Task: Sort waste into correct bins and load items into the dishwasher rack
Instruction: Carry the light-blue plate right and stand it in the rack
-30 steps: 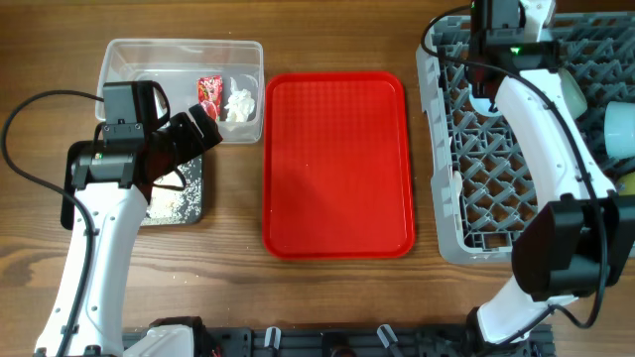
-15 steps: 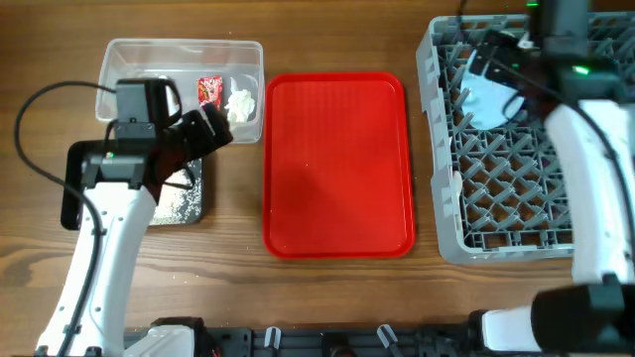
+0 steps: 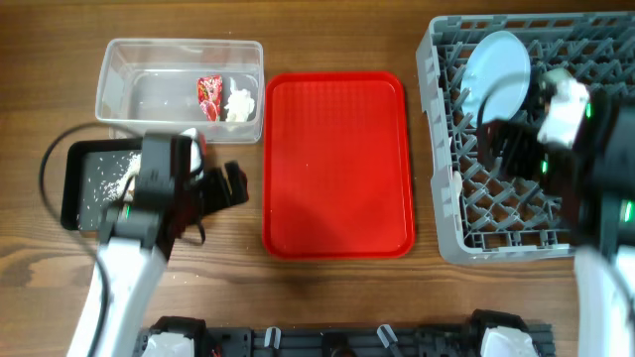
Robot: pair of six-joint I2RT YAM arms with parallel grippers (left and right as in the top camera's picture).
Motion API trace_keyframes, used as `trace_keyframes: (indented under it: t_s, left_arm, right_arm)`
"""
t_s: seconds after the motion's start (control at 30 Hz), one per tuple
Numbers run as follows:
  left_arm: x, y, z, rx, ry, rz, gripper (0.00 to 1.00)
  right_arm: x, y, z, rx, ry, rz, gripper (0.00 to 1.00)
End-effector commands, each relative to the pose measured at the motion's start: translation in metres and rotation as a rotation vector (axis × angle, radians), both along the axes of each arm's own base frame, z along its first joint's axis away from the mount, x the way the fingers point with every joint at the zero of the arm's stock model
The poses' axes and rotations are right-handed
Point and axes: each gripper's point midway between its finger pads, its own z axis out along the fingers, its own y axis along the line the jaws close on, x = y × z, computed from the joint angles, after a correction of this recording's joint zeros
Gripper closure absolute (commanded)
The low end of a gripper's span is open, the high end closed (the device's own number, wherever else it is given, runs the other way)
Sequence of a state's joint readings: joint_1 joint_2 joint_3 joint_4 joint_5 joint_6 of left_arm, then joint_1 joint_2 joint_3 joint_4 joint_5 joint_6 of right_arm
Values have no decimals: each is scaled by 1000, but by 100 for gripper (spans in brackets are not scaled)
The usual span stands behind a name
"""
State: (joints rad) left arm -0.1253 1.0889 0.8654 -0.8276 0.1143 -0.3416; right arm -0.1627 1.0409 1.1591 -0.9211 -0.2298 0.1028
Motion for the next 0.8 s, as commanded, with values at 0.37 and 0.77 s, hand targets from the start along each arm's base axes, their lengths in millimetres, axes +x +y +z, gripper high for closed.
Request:
trace_keyframes:
  t_s: [0.37,0.77]
  left_arm:
    - [-31,27,45,8,-322,153,0]
    - [-31,27,45,8,-322,153,0]
  right_arm:
    - [-52,5,-34,1,-49,-40,0]
    - [-51,10,-43,-14,-114,-16,0]
